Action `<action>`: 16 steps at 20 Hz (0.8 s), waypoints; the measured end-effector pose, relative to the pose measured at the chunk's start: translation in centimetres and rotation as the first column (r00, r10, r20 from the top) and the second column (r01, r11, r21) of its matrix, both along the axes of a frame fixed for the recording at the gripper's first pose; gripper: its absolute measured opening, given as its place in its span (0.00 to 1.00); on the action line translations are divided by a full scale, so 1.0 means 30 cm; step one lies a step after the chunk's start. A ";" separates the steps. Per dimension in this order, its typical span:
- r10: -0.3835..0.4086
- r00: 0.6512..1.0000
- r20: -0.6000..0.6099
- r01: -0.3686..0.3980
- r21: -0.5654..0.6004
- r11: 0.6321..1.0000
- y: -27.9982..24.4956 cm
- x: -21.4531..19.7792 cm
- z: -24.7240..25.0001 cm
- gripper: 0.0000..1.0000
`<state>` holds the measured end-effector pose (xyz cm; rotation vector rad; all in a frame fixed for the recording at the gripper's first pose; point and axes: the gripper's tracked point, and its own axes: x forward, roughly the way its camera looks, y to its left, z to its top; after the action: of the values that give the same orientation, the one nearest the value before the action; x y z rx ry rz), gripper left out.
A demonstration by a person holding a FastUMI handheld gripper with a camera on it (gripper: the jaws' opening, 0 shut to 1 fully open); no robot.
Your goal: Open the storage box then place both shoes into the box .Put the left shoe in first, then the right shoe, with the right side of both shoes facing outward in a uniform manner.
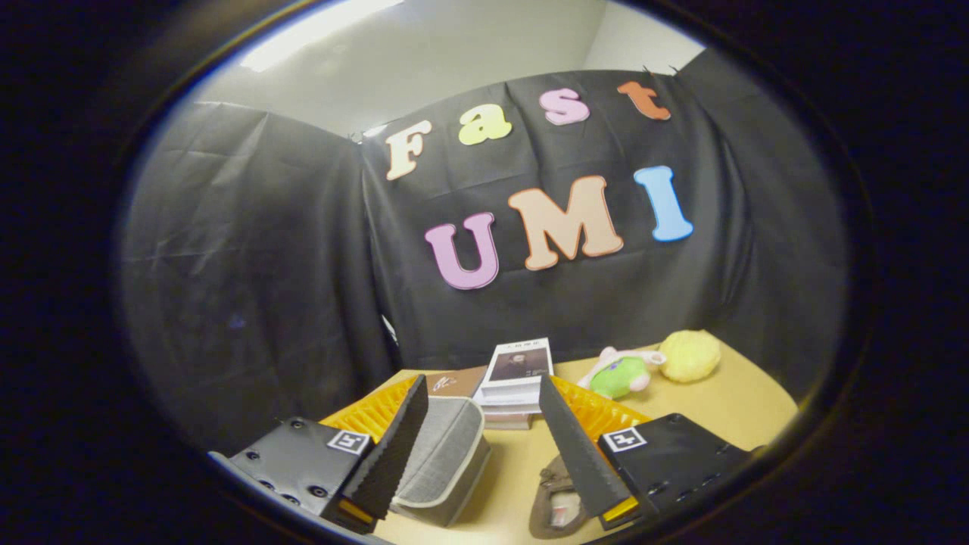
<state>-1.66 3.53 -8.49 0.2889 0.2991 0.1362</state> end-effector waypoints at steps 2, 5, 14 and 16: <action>0.012 0.999 -0.049 -0.008 0.082 0.997 0.033 -0.003 -0.046 0.96; 0.035 0.987 -0.159 0.000 0.213 0.977 0.072 -0.020 -0.135 0.96; 0.089 0.909 -0.407 0.151 0.521 0.840 0.151 -0.071 -0.377 0.96; 0.132 0.888 -0.441 0.163 0.568 0.807 0.179 -0.085 -0.419 0.96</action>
<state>-4.21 8.92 -21.06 0.9635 0.7356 0.1409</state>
